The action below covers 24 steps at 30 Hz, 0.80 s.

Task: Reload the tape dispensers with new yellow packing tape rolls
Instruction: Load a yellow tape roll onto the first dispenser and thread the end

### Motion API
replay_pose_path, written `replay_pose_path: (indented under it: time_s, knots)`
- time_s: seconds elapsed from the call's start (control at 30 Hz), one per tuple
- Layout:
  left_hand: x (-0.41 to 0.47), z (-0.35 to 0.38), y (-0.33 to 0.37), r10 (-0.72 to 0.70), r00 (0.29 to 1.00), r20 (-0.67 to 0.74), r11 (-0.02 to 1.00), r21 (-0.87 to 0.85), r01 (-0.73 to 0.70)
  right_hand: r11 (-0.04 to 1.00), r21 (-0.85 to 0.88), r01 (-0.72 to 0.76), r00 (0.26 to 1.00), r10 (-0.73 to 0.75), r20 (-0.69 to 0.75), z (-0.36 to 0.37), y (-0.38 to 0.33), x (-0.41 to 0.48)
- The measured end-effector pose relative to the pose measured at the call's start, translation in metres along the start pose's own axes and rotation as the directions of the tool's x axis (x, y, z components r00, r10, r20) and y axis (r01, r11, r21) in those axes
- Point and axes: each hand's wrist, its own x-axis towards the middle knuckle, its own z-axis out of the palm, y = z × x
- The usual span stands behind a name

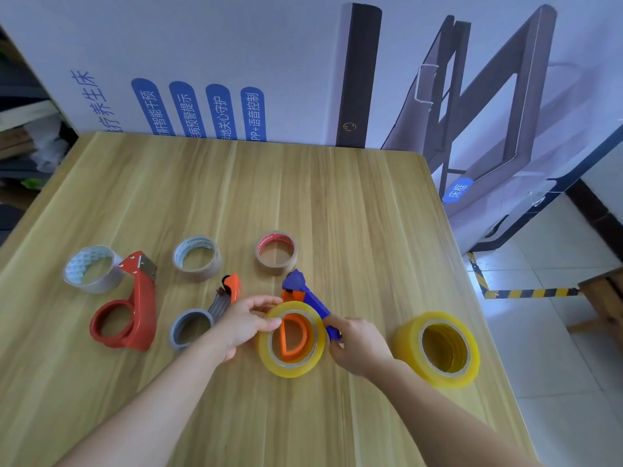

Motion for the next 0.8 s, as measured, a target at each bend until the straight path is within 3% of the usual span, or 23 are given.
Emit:
replay_pose_path:
  time_s: [0.27, 0.43, 0.5, 0.57, 0.63, 0.8]
  knots:
    - [0.013, 0.011, -0.018, 0.014, 0.974, -0.227, 0.978, 0.207, 0.034, 0.995, -0.103, 0.013, 0.998, -0.018, -0.052, 0.004, -0.003, -0.004]
    - [0.015, 0.012, -0.021, 0.063, 0.968, -0.243, 0.913, 0.407, 0.043, 0.963, -0.213, 0.168, 0.963, -0.206, -0.171, 0.0, -0.017, -0.003]
    - [0.014, 0.011, -0.022, 0.059, 0.967, -0.248, 0.908, 0.416, 0.052, 0.907, -0.273, 0.321, 0.923, -0.365, -0.126, 0.002, -0.027, -0.002]
    - [0.012, 0.01, -0.024, 0.056, 0.967, -0.25, 0.919, 0.392, 0.048, 0.858, -0.308, 0.41, 0.902, -0.432, -0.001, 0.007, -0.036, 0.001]
    - [0.009, 0.009, -0.026, 0.06, 0.966, -0.252, 0.927, 0.374, 0.04, 0.832, -0.361, 0.421, 0.903, -0.423, 0.08, 0.014, -0.043, 0.004]
    - [0.006, 0.009, -0.029, 0.037, 0.971, -0.235, 0.954, 0.299, 0.036, 0.813, -0.433, 0.389, 0.918, -0.382, 0.106, 0.022, -0.055, 0.011]
